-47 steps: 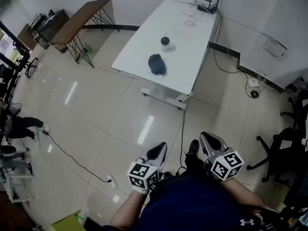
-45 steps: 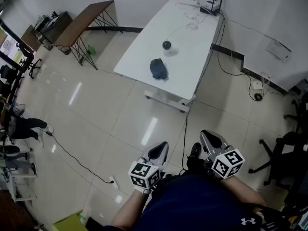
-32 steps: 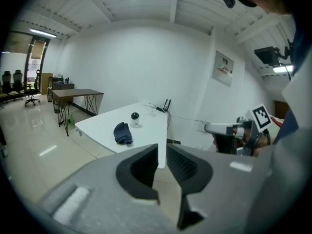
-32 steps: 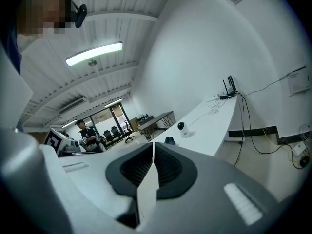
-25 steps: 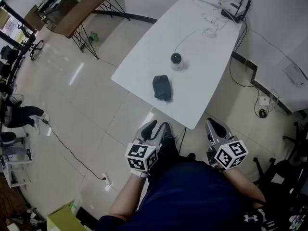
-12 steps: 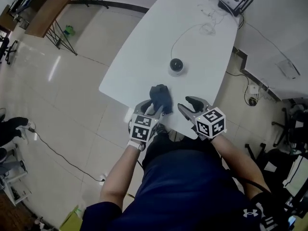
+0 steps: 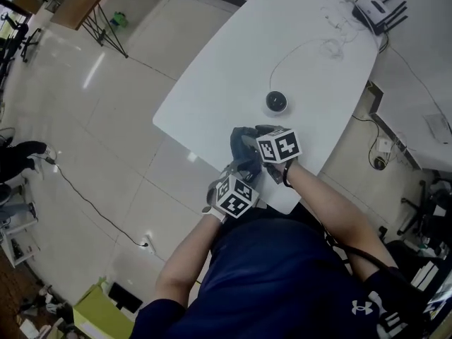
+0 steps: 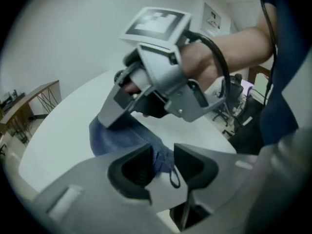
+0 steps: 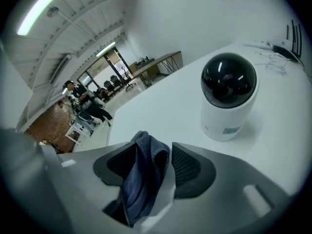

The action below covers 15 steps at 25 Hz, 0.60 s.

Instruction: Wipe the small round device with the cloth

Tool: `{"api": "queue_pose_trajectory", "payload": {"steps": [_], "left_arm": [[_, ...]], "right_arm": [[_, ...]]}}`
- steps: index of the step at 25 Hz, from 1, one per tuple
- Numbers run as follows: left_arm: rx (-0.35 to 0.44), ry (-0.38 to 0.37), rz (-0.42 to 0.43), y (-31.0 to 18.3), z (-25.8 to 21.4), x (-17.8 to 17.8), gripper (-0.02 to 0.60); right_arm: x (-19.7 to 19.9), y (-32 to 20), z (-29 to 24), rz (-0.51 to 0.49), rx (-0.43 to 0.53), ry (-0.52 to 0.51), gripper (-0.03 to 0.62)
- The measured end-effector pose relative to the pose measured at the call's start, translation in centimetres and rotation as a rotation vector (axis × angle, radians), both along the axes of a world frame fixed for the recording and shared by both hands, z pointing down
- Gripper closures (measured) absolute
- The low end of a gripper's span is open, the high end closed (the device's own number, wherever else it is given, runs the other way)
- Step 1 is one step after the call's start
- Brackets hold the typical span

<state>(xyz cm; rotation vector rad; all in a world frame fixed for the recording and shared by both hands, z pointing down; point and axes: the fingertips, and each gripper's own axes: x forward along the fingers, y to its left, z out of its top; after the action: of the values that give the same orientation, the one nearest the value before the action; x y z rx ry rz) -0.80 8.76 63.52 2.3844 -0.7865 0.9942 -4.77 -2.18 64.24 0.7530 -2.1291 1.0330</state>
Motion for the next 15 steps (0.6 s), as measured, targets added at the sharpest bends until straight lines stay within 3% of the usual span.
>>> {"api": "queue_pose_trajectory", "payload": {"steps": [2, 5, 7, 9, 12, 15], "left_arm": [[-0.019, -0.009, -0.011, 0.6, 0.6, 0.2, 0.423], [-0.031, -0.015, -0.045, 0.8, 1.0, -0.1, 0.422], [-0.035, -0.023, -0.045, 0.8, 1.2, -0.1, 0.425], [-0.043, -0.015, -0.043, 0.9, 1.0, -0.2, 0.425], [-0.014, 0.07, -0.098, 0.3, -1.5, -1.5, 0.423], [0.091, 0.194, -0.268, -2.2, -6.8, -5.7, 0.423]], "right_arm": [[0.5, 0.1, 1.5, 0.007, -0.04, 0.062, 0.356], [0.1, 0.5, 2.0, -0.009, -0.086, 0.049, 0.363], [-0.9, 1.1, 1.7, -0.052, -0.112, -0.008, 0.463], [-1.8, 1.2, 0.9, -0.077, -0.119, -0.085, 0.496], [-2.4, 0.5, -2.1, -0.045, -0.084, -0.247, 0.511], [-1.9, -0.5, -6.8, -0.025, 0.034, -0.391, 0.513]]}}
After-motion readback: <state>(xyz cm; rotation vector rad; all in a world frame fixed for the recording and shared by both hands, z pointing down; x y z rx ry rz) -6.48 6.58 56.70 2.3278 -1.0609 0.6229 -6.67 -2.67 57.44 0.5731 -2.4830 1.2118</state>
